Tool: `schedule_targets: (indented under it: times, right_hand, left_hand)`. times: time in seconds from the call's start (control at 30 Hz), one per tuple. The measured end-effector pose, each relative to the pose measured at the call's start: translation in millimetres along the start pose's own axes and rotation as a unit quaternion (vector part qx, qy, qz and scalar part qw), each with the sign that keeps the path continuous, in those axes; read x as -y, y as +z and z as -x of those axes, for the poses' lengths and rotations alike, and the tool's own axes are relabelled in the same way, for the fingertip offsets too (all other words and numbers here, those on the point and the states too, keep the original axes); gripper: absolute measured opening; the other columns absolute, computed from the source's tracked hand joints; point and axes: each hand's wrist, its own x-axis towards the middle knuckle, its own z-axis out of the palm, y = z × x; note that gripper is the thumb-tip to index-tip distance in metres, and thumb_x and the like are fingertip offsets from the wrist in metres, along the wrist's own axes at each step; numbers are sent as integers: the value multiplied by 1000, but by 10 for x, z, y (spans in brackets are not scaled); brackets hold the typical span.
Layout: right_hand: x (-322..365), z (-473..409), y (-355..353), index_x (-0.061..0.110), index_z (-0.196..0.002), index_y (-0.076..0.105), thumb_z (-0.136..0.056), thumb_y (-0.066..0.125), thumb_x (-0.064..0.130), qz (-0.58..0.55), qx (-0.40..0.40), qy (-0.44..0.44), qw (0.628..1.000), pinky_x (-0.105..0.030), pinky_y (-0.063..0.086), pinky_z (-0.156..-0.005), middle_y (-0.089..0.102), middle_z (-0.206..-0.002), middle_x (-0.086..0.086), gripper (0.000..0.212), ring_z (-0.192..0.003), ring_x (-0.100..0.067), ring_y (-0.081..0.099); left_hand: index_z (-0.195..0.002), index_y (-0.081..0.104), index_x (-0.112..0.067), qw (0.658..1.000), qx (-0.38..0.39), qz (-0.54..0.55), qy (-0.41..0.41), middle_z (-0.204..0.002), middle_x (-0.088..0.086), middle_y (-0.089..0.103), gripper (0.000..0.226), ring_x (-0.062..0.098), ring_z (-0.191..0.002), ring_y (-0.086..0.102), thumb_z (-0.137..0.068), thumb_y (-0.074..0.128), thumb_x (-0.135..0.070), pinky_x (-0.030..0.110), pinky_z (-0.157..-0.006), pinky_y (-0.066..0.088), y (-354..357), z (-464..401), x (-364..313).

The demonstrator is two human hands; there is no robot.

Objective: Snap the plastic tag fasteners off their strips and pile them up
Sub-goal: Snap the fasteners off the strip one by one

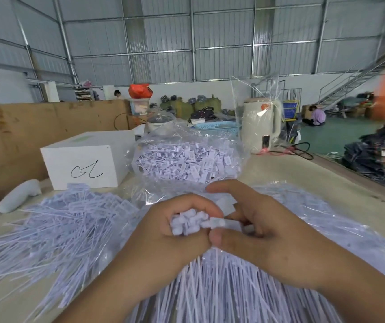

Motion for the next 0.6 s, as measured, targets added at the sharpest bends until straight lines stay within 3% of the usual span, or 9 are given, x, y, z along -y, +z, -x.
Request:
schedule_targets:
  times: [0.07,0.13,0.23,0.37,0.47,0.6]
  right_hand:
    - [7,-20,4,44,-115,54,-79,63,58,-18,17,-2,1000,-55,53,-80,68,-97,-11,40,-88,-29,66]
    - [20,-26,3,25,-106,60,-87,66,42,-54,28,-11,998,-64,48,-84,69,-98,-15,26,-92,-38,66]
    - [27,-17,-2,5,-101,59,-87,70,25,-100,49,-4,994,-63,47,-89,71,-98,-15,27,-96,-34,68]
    - [7,-33,4,18,-84,62,-79,75,32,-69,68,-23,995,-46,47,-72,64,-83,-16,20,-79,-32,63]
    - [4,-38,7,20,-82,64,-79,76,31,-77,60,-30,995,-28,41,-65,63,-75,-3,17,-70,-12,59]
    - [-39,-36,-85,16,-88,70,-77,74,42,-47,60,-5,997,-35,36,-63,62,-76,-16,29,-66,-18,51]
  left_hand:
    - [-83,75,-22,999,19,32,-6,-73,-6,69,19,2,-59,59,-64,72,-19,16,-52,46,-33,3,15]
    - [-85,76,-23,997,54,54,-28,-78,-5,70,23,3,-59,57,-64,70,-16,17,-49,46,-69,6,12]
    - [-90,77,-25,987,127,70,-65,-80,-8,71,30,2,-58,57,-65,67,-11,17,-48,46,-123,17,-26]
    - [-92,76,-25,975,196,37,-99,-79,-10,68,39,0,-59,57,-72,62,5,15,-49,46,-191,15,-83]
    - [-86,74,-22,979,177,36,-97,-71,-8,64,30,2,-57,55,-68,66,0,15,-48,45,-192,12,-101]
    - [-77,71,-22,987,133,31,-86,-65,-8,60,26,4,-55,53,-70,64,3,17,-47,45,-161,18,-83]
